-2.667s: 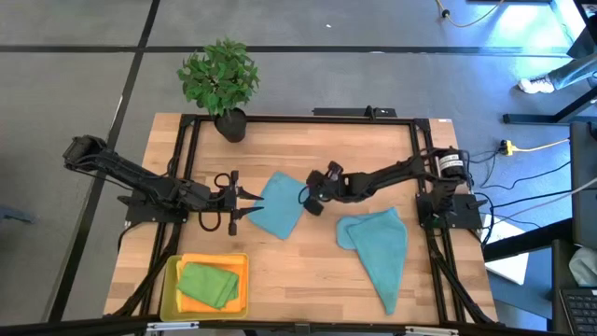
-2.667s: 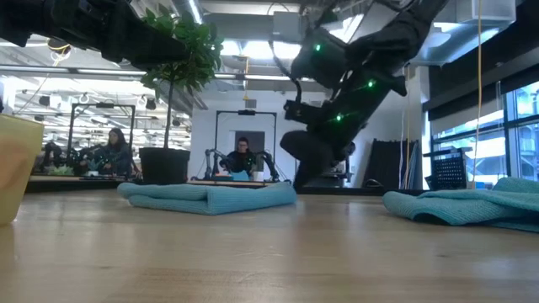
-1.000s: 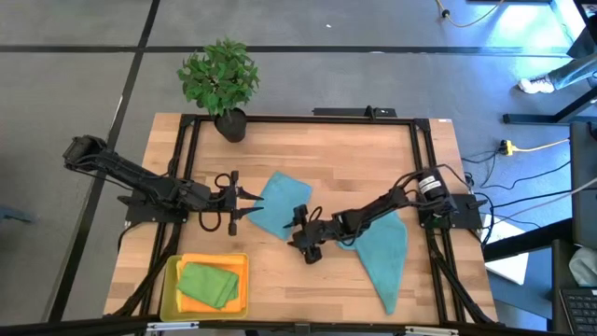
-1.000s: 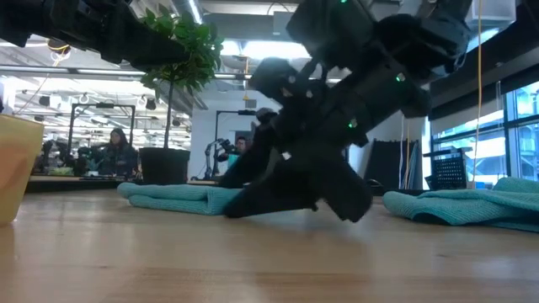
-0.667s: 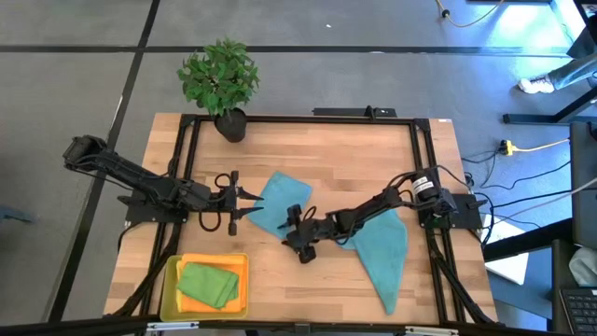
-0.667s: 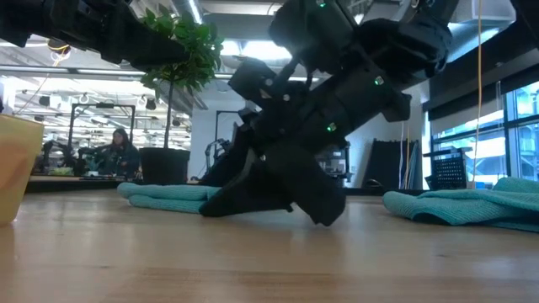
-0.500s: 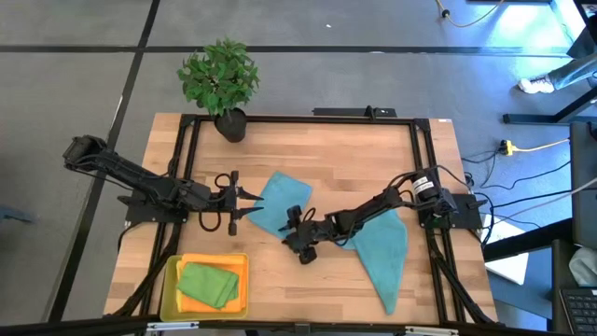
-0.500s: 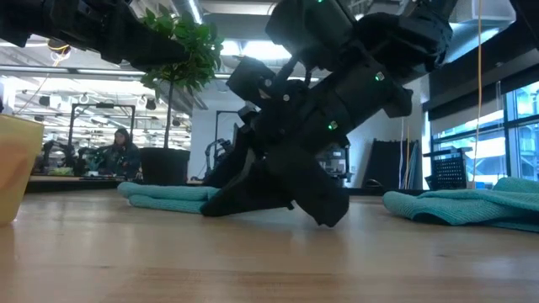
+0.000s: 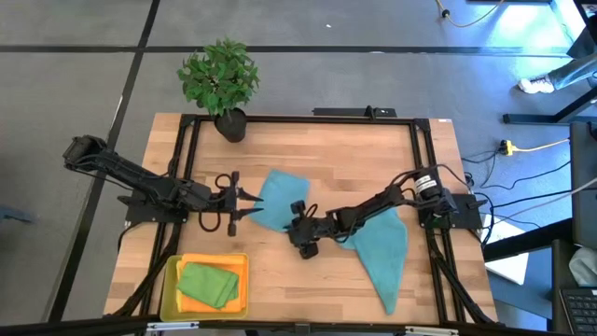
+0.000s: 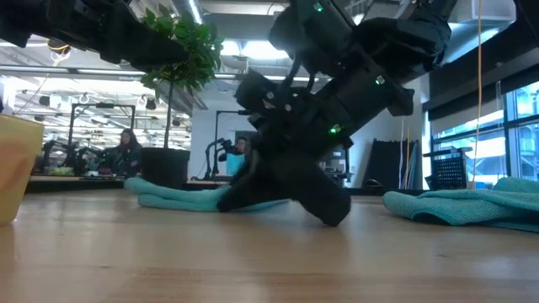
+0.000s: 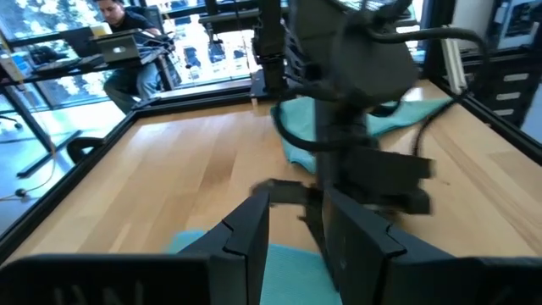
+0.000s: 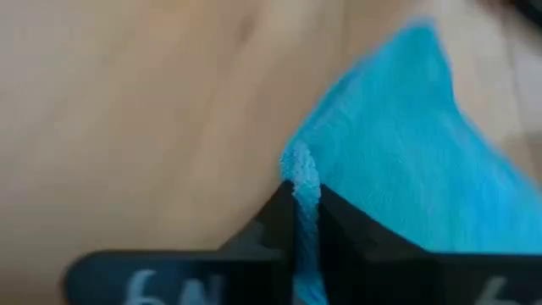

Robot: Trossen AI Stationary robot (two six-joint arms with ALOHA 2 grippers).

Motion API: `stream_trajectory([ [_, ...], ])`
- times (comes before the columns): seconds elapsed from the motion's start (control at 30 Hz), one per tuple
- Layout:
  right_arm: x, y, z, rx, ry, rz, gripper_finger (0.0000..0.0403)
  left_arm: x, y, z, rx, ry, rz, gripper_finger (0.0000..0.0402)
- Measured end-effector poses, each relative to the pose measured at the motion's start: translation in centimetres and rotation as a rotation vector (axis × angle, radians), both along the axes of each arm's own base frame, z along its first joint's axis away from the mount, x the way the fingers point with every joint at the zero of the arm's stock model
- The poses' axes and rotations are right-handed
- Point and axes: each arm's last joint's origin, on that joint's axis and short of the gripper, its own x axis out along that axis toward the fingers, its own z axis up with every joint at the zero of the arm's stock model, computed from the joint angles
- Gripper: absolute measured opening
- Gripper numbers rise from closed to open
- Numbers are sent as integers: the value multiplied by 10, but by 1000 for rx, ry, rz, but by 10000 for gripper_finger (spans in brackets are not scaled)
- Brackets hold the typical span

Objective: Fold microfiber towels
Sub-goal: Fold the top blue microfiber cloth

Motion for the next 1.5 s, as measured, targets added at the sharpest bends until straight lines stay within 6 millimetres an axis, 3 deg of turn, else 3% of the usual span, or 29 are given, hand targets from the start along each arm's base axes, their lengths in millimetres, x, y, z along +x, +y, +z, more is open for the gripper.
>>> stream_trajectory([
  [0.07,-3,-1,6,4,9,-22,15,0,0,-1,-1,7,-17,103],
  [0.23,-4,-3,28,52,-51,-132,11,0,-2,-1,-9,15,-55,103],
  [0.63,1,-24,30,226,-101,-311,6,13,-8,-30,31,191,-144,107],
  [0.9,2,-33,33,273,-144,-365,6,23,-7,-38,41,251,-135,152],
  [1.27,-51,-47,53,411,-370,-393,6,30,3,-50,30,307,-57,192],
  [1.5,-58,-55,49,440,-387,-414,6,48,8,-49,66,322,54,201],
])
